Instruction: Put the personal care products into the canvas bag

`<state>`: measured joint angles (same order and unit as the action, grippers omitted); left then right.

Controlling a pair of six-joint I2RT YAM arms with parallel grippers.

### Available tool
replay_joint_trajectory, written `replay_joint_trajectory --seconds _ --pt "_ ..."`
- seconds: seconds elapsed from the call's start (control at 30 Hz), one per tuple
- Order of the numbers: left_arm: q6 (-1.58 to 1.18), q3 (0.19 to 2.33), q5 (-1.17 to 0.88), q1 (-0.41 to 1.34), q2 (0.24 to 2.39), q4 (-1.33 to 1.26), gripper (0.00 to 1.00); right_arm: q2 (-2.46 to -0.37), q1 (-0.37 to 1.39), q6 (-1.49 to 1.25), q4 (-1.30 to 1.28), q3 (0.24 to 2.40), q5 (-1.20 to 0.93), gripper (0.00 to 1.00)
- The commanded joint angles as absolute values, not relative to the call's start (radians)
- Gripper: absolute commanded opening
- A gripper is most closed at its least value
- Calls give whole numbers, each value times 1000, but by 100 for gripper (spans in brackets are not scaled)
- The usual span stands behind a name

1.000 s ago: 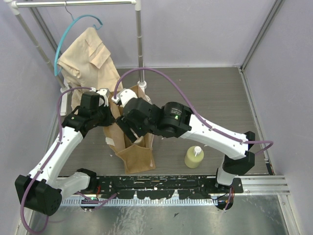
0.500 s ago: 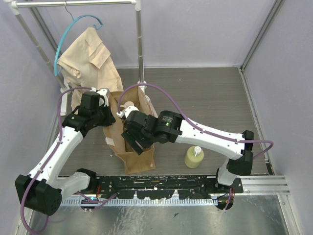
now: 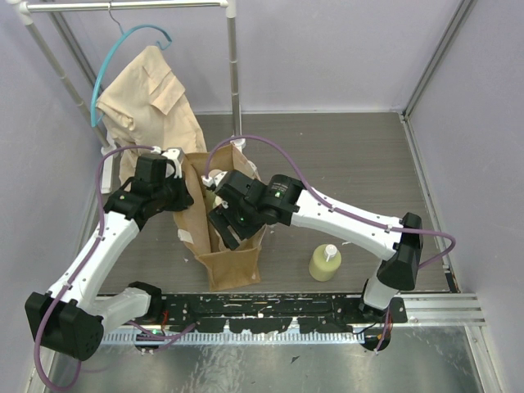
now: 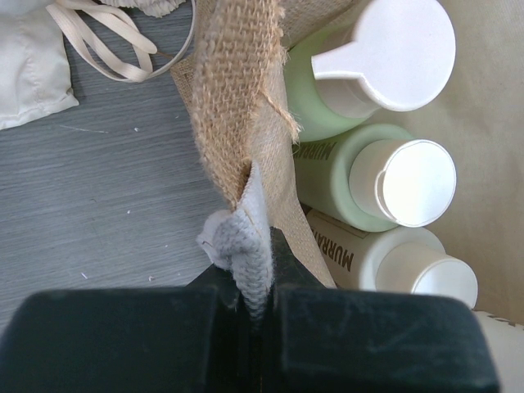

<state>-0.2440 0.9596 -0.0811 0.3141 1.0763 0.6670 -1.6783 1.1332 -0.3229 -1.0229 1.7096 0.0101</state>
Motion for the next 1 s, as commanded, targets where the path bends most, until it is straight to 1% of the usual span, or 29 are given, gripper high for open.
replay_joint_trajectory --seconds 0.0,0.1,0.27,0.37,0.57,0.97 --pt "-230 983 -86 312 1061 728 0 -1771 1111 -284 -993 1778 -46 1" --pt "-225 986 -79 312 1054 736 0 -1795 1112 -288 -1022 1812 -91 1" --pt "-218 985 -74 313 1054 739 0 -1743 1127 -313 -1024 1830 -126 1" --pt "-220 985 -77 312 1055 740 0 -1726 1131 -313 -1029 1803 -176 1" --pt "-222 980 -78 311 1049 739 0 -1761 1132 -316 -1081 1724 -55 1" --pt "-222 986 -75 312 1049 739 0 -1802 1132 -337 -966 1599 4 1"
